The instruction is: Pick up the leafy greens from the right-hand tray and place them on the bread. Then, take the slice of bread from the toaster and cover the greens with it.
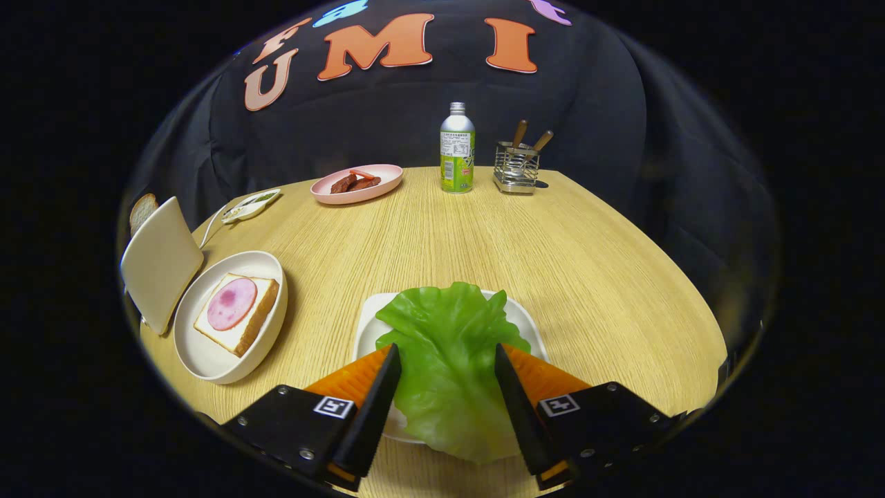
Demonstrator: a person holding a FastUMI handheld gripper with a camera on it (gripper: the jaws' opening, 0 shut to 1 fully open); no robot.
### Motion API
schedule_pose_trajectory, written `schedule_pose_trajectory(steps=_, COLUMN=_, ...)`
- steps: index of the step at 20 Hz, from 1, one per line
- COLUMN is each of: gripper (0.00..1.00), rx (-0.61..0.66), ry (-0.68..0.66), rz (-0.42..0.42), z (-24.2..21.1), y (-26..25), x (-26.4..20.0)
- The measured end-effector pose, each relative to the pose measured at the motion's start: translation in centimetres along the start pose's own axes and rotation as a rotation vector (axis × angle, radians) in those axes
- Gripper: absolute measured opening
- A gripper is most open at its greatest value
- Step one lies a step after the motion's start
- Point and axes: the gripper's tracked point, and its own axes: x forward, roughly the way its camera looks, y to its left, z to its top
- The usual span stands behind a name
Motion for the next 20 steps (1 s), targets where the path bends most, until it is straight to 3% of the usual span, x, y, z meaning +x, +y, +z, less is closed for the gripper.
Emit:
schedule_pose_trajectory(steps=2, gripper=0.67, rx=0.011, ry=-0.008, rz=-0.009, z=0.1, y=-0.4, x=0.1)
schedule_pose_trajectory(steps=7, gripper=0.17, rx=-0.017, ry=-0.013, rz=-0.029, z=0.1, y=-0.9, x=0.2)
schedule_pose_trajectory(steps=9, gripper=0.05, rx=-0.028, ry=-0.021, rz=-0.040, z=0.7, y=-0.9, x=-0.3)
schedule_pose_trajectory(steps=20, gripper=0.04, rx=-0.047, ry=-0.103, rz=0.022, z=5.3, y=2.8, x=-3.6)
